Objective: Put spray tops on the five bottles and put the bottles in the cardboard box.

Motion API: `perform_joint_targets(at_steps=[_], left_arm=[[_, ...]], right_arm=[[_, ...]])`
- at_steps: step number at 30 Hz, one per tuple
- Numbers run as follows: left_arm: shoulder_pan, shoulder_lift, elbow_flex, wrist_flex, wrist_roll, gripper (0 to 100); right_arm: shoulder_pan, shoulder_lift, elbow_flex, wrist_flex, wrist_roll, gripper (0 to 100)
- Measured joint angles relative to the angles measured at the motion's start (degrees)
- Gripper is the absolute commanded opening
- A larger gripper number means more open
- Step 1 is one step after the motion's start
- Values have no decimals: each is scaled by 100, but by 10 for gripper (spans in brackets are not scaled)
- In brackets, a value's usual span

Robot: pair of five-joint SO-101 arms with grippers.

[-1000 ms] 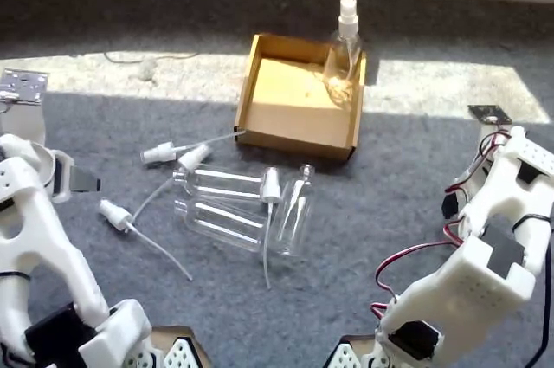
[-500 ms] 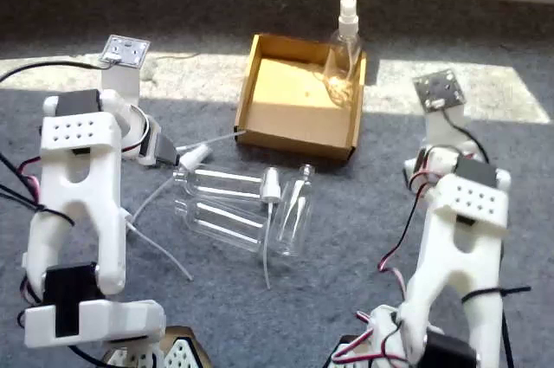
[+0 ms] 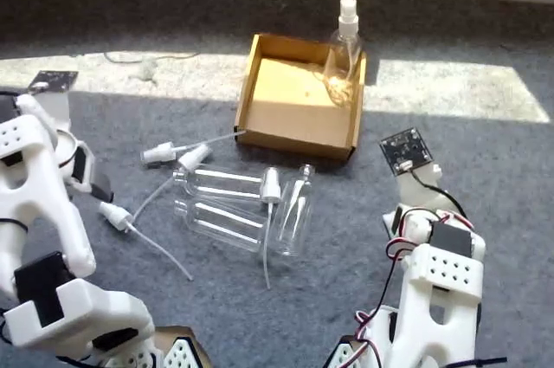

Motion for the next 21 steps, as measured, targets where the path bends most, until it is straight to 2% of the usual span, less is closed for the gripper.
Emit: perform_joint_targets(at_steps=[4,10,14,17,21], left_arm=[[-141,0,440,-158,132,211],[-70,18,1116,-721,1662,211],[246,18,1600,-1046,2822,208],[527,18,1943,-1380,3393,207],[571,18,2233,-1978,3763,207]], right_arm=[[-9,-44,290,-9,0,5],[-9,-44,334,-35,0,5],[-9,-44,352,-35,0,5],[-9,-44,352,-35,0,5],[-9,-44,352,-35,0,5]])
